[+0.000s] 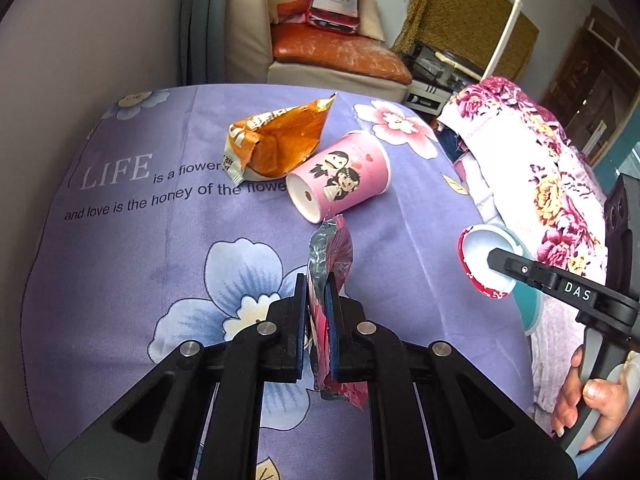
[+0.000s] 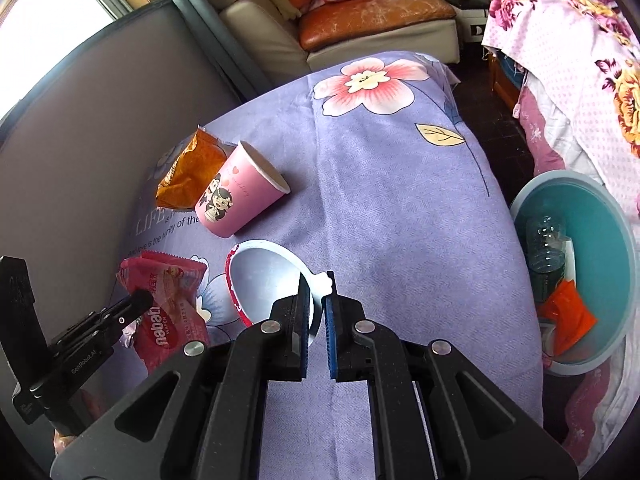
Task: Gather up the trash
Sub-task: 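Carry the pink wrapper and white lid over the teal bin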
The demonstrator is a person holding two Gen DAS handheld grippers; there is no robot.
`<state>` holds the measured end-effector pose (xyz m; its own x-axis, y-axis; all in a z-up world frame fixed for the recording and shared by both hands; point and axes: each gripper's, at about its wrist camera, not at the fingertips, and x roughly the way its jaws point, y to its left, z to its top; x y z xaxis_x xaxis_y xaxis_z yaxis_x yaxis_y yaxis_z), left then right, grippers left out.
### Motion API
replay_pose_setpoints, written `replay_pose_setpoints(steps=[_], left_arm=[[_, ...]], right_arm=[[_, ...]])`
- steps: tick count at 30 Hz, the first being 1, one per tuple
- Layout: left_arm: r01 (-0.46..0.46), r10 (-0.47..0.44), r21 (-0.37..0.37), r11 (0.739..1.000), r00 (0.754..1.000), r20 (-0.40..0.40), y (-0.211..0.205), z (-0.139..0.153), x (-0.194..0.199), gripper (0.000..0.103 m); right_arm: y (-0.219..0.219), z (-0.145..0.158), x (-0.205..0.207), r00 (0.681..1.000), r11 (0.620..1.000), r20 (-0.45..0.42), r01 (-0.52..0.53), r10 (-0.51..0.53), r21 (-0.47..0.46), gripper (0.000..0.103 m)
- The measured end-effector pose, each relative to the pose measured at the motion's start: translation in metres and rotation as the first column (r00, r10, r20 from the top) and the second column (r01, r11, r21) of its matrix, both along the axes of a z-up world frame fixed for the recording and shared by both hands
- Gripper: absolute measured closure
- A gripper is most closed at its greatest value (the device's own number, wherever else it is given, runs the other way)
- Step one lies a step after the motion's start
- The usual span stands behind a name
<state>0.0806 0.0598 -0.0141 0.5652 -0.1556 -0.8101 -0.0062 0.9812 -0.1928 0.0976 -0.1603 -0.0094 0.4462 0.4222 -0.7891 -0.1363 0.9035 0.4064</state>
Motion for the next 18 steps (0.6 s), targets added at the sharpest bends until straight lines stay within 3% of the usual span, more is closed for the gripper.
replay_pose_setpoints(steps=[9, 18], left_arm=[[0.123, -0.124, 0.032, 0.992, 0.992, 0.028, -0.067, 0.023, 0.02, 0.094], [0.299, -0.301, 0.042, 0.953, 0.952, 0.056, -0.169, 0.039, 0.049, 0.094]], right_arm=[[-0.056, 0.015, -0.007, 0.993, 0.993, 0.051, 0.107, -0.109, 0.041, 0.096], [-0.144, 0.021, -0.021, 0.953, 0.957, 0.085, 0.289, -0.29, 0.02, 0.096]])
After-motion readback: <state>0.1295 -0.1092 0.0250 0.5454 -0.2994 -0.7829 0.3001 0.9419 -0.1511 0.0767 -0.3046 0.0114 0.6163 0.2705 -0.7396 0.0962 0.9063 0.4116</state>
